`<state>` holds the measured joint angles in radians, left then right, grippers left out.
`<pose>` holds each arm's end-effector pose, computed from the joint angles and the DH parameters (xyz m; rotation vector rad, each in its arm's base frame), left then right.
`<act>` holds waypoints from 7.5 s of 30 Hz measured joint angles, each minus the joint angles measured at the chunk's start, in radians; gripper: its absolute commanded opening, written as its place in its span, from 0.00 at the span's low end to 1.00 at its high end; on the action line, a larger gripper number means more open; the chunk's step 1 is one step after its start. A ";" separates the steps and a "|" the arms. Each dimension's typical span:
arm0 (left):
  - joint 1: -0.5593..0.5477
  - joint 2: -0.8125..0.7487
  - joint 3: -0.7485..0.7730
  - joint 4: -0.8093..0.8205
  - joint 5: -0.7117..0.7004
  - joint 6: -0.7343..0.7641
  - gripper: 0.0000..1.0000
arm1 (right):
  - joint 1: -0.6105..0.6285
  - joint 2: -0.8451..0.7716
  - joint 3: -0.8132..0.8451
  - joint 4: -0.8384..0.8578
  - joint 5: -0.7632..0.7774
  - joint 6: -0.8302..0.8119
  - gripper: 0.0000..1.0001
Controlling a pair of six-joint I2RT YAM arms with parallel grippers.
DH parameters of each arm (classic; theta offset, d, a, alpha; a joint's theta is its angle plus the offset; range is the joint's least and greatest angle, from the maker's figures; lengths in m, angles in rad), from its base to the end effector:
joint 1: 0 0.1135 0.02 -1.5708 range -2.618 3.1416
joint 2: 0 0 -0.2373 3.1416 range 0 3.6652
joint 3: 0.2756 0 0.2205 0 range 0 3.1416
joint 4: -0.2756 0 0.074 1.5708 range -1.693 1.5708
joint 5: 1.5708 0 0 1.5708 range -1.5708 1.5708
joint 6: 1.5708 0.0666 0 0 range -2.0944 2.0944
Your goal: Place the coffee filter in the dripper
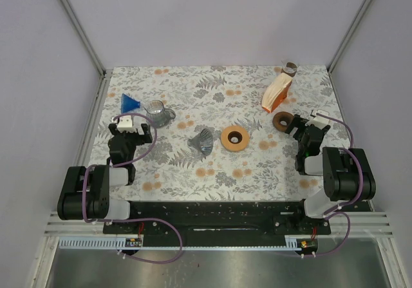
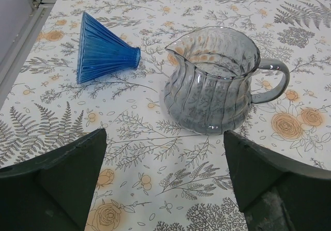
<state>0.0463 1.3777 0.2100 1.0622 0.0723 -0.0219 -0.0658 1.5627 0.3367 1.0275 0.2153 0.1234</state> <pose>0.2525 0.0069 0.1600 -0.0026 1.6762 -0.0422 0.2811 -0.0328 0.1440 0.3213 1.7376 -0.1486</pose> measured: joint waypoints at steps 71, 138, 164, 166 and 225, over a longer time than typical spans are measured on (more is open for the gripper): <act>-0.039 0.743 1.622 -1.906 0.200 0.651 0.02 | 0.246 -0.323 0.525 -0.966 -0.627 -0.040 1.00; -0.866 0.322 1.023 -1.609 0.017 0.028 0.00 | 0.451 0.186 0.890 -1.444 -0.283 0.129 0.86; -0.862 0.311 1.004 -1.604 0.039 0.047 0.53 | 0.482 0.380 0.976 -1.558 -0.285 0.102 0.32; -0.862 0.311 1.019 -1.625 0.041 0.052 0.57 | 0.483 0.380 0.979 -1.561 -0.284 0.100 0.20; -0.431 0.081 1.251 -1.785 0.238 0.041 0.75 | 0.771 0.204 1.110 -1.863 -0.339 -0.169 0.64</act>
<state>-0.3847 1.4590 1.4612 -0.7227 0.3107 0.0189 0.7048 1.7668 1.4467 -0.8352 -0.1238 -0.0456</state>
